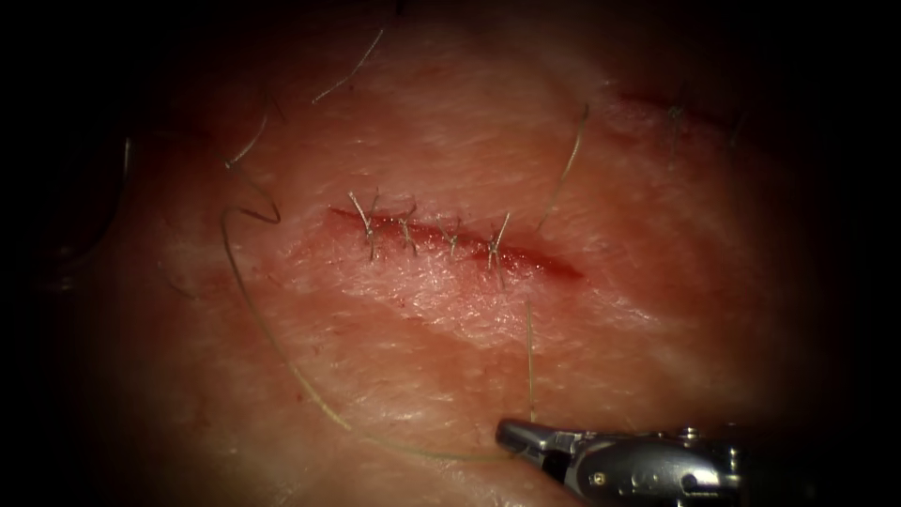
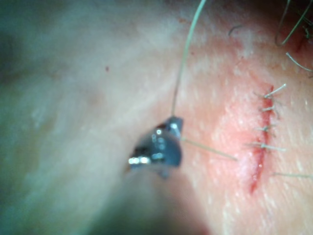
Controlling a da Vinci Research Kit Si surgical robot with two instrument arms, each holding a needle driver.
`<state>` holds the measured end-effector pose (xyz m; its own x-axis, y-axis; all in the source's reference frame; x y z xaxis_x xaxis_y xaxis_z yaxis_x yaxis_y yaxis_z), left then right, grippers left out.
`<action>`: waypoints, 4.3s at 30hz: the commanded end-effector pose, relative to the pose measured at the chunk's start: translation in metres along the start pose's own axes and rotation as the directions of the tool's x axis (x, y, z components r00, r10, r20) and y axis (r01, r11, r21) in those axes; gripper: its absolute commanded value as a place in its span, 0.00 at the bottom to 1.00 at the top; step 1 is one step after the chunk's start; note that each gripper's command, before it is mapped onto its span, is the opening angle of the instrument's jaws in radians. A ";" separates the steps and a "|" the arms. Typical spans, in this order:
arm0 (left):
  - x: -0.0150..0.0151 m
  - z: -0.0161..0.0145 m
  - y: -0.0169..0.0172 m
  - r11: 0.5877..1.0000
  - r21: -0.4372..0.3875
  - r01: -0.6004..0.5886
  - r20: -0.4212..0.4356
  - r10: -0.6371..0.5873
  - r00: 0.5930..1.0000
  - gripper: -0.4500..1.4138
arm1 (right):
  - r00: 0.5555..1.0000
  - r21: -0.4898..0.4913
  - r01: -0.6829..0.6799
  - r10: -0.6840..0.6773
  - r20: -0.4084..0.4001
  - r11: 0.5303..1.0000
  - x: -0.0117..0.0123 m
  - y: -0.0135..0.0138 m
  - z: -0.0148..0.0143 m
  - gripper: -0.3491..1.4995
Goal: Wound Closure
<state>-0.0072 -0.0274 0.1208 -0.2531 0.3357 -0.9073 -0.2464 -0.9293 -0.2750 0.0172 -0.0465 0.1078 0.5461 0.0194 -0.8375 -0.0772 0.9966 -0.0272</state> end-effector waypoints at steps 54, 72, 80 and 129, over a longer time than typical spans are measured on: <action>-0.0045 -0.0019 -0.0054 0.935 0.197 0.295 -0.003 -0.301 0.954 0.93 | 0.990 -0.011 -0.141 0.141 0.016 0.990 0.0028 0.0010 -0.0060 0.96; 0.0024 0.0289 0.0096 0.951 -0.243 0.192 0.262 -0.127 0.957 0.93 | 0.990 -0.028 -0.143 0.144 0.004 0.989 0.0030 0.0009 -0.0052 0.95; 0.0010 0.0328 0.0132 0.845 -0.180 0.504 0.462 -0.380 0.802 0.87 | 0.990 -0.035 -0.142 0.142 0.003 0.989 0.0029 0.0006 -0.0044 0.95; -0.0036 0.0340 0.0039 0.888 0.011 0.461 0.668 -0.349 0.657 0.00 | 0.926 -0.062 -0.130 0.143 0.350 0.990 0.0016 0.0099 0.0021 0.55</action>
<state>-0.0385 -0.0268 0.1332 -0.7046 0.6486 -0.2879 -0.3462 -0.6683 -0.6584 0.0184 -0.0362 0.1069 0.7900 0.1897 -0.5831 -0.1946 0.9793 0.0550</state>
